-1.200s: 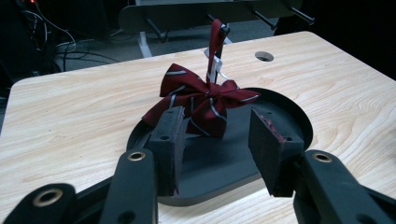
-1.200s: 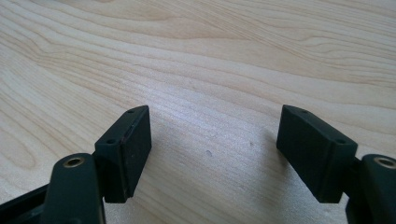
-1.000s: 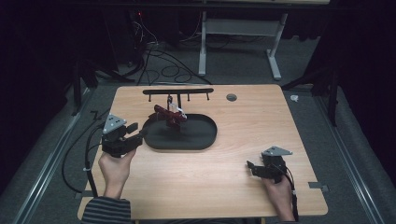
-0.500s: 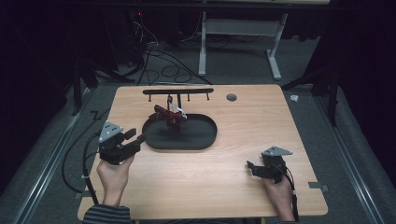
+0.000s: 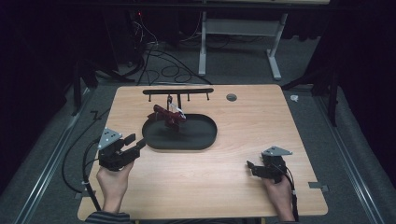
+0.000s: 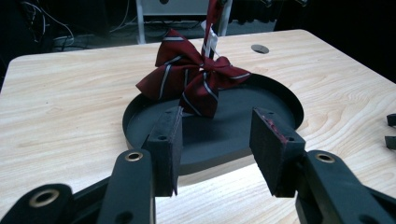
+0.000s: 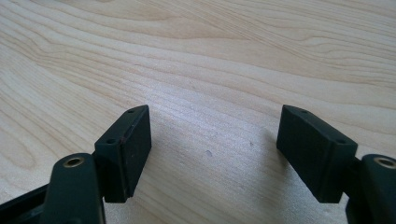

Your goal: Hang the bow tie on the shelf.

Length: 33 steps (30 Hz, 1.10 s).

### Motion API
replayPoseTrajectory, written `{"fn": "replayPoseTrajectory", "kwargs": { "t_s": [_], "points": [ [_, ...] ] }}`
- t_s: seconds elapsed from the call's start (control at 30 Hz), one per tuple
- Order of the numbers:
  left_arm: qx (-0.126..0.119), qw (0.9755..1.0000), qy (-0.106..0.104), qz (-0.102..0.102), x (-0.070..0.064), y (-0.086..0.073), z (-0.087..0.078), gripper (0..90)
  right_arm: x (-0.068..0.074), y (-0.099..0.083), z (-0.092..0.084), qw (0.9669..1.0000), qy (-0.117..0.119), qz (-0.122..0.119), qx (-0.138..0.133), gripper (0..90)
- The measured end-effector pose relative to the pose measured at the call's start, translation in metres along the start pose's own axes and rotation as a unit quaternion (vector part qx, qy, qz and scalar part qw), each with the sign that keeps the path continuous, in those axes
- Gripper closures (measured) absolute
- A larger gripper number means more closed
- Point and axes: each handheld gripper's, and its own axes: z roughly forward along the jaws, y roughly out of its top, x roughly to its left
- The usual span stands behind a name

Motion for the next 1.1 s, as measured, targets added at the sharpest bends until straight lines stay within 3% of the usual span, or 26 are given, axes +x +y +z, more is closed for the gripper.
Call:
{"fn": "replayPoseTrajectory", "kwargs": {
  "t_s": [0.83,1.1],
  "points": [
    [0.022,0.9994,0.004,-0.025,0.007,-0.029,-0.001,53.3,0.0,0.0,0.0,1.0,0.0,0.0,0.0,27.8],
    [0.025,0.9991,-0.004,-0.033,0.01,-0.039,0.001,52.7,0.0,0.0,0.0,1.0,0.0,-0.001,0.0,27.8]
  ]
}}
